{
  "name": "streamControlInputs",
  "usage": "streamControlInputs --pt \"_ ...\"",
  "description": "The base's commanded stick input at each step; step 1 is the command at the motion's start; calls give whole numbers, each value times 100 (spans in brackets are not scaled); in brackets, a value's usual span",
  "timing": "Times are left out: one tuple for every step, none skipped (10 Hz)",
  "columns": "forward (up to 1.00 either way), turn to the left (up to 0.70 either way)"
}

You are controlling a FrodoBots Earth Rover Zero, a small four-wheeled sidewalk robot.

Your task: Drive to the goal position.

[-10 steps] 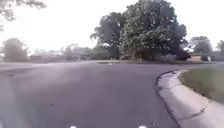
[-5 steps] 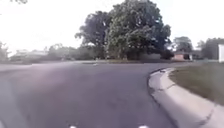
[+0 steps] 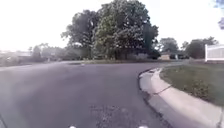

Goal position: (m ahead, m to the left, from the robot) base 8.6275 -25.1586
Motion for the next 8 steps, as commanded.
streamControlInputs --pt "100 0" --pt "100 0" --pt "100 0" --pt "100 0" --pt "100 0" --pt "100 0" --pt "100 0" --pt "100 0"
